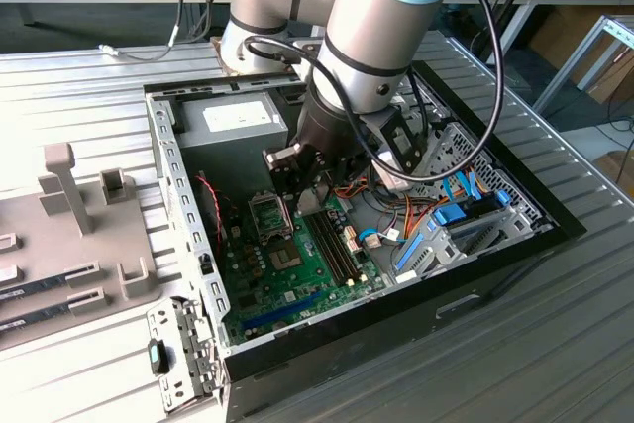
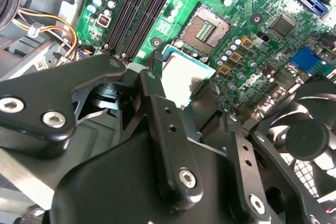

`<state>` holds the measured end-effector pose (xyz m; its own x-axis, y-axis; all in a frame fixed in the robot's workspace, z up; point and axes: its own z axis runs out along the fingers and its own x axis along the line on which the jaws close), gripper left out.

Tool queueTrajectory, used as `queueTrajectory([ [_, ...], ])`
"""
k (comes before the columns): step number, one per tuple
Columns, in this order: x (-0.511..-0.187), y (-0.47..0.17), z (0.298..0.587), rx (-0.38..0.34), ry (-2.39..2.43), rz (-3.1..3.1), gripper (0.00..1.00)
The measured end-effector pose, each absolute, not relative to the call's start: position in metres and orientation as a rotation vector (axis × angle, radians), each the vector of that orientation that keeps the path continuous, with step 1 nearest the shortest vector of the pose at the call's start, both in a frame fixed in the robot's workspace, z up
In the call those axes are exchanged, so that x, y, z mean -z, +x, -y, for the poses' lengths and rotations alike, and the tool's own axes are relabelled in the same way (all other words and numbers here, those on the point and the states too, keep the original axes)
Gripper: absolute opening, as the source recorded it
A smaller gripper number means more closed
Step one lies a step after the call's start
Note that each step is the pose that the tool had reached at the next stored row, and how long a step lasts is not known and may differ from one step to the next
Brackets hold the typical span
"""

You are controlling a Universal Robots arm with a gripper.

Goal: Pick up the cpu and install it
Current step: 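Pick up the cpu and move it towards the insertion slot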

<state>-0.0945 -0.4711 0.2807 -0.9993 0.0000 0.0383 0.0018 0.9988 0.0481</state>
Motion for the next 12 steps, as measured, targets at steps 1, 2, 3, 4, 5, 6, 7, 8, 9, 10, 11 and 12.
queueTrajectory([
  [1, -0.2804, -0.0945, 0.4712, 0.075, -0.001, 3.102, 0.47],
  [2, -0.2800, -0.0945, 0.4713, 0.075, -0.001, 3.102, 0.47],
  [3, -0.2796, -0.0945, 0.4714, 0.075, -0.001, 3.102, 0.47],
  [4, -0.2793, -0.0945, 0.4715, 0.075, -0.001, 3.102, 0.47],
  [5, -0.2789, -0.0945, 0.4716, 0.075, -0.001, 3.102, 0.47],
  [6, -0.2786, -0.0945, 0.4716, 0.075, -0.001, 3.102, 0.47],
  [7, -0.2782, -0.0945, 0.4717, 0.075, -0.001, 3.102, 0.47],
  [8, -0.2779, -0.0944, 0.4718, 0.075, -0.001, 3.102, 0.47],
  [9, -0.2772, -0.0944, 0.4719, 0.075, -0.001, 3.102, 0.47],
  [10, -0.2768, -0.0944, 0.4719, 0.075, -0.001, 3.102, 0.47],
  [11, -0.2764, -0.0944, 0.4719, 0.075, -0.001, 3.102, 0.47],
  [12, -0.2758, -0.0944, 0.4719, 0.075, -0.001, 3.102, 0.47],
])
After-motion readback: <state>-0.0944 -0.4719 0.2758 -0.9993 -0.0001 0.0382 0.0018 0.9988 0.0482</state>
